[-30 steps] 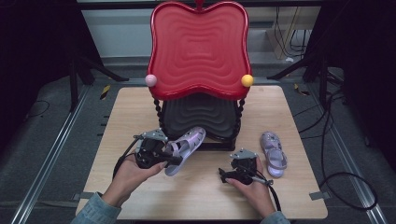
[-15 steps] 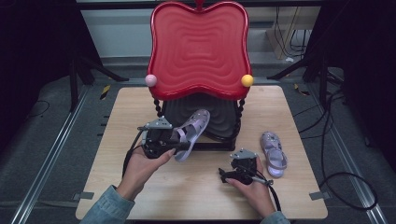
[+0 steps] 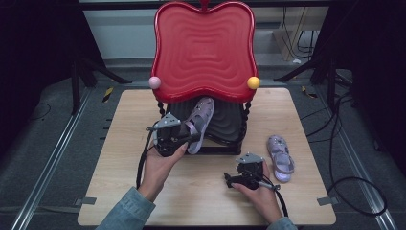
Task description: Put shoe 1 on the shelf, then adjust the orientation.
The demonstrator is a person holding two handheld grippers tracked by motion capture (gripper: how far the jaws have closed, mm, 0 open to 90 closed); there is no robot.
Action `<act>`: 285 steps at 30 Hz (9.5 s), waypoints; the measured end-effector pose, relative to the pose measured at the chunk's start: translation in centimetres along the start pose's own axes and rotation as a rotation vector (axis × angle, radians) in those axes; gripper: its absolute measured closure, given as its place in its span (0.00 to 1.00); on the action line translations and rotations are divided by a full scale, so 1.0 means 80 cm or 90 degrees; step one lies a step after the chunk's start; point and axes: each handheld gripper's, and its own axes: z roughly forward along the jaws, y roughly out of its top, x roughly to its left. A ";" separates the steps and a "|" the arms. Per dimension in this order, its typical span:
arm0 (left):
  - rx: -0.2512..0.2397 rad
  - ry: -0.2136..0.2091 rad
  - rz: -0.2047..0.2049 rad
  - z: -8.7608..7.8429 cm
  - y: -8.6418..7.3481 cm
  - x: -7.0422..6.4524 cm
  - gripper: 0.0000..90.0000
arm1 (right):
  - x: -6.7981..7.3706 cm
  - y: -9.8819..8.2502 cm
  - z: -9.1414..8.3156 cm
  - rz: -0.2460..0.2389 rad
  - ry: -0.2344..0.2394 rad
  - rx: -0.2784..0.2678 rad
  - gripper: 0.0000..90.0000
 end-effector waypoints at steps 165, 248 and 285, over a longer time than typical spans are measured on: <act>0.058 0.350 -0.038 -0.054 -0.186 0.104 0.16 | -0.144 0.069 -0.161 0.071 -0.093 0.132 0.56; 0.089 0.363 -0.010 -0.047 -0.194 0.109 0.18 | -0.016 0.079 -0.085 -0.194 0.114 0.266 0.66; 0.091 0.359 -0.004 -0.043 -0.193 0.105 0.18 | 0.043 0.057 -0.060 -0.219 0.163 0.324 0.86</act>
